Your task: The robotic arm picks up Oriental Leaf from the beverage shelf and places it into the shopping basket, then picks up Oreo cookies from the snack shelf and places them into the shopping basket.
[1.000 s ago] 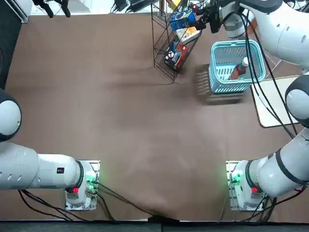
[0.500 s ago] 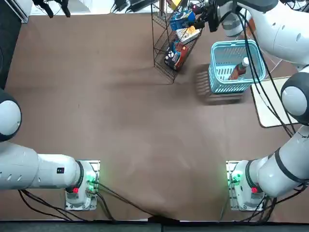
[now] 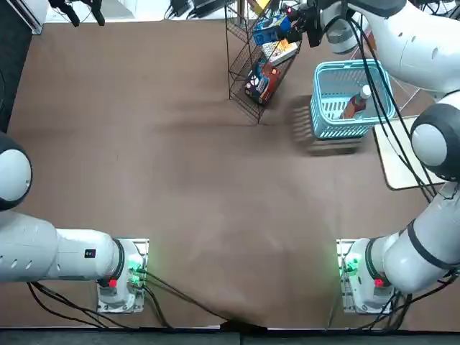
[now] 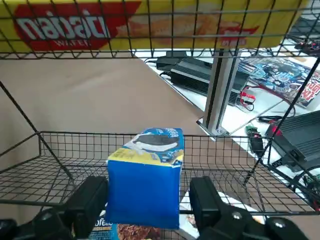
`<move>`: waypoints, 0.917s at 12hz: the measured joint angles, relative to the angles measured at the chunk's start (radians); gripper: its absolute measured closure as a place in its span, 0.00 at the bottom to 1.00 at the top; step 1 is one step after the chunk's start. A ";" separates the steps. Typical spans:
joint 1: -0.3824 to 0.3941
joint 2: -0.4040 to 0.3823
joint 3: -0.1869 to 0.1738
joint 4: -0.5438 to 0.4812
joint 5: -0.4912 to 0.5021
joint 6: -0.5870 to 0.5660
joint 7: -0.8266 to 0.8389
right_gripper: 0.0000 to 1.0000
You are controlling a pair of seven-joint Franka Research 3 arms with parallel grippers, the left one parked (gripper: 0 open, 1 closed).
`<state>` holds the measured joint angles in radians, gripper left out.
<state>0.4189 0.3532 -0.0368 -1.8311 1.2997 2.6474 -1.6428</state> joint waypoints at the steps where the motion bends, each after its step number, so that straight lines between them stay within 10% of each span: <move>1: 0.000 0.008 0.000 0.007 0.000 0.000 0.000 0.00; 11: 0.003 0.045 0.000 0.046 0.000 0.000 0.000 0.00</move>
<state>0.4215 0.3985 -0.0363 -1.7854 1.2992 2.6474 -1.6430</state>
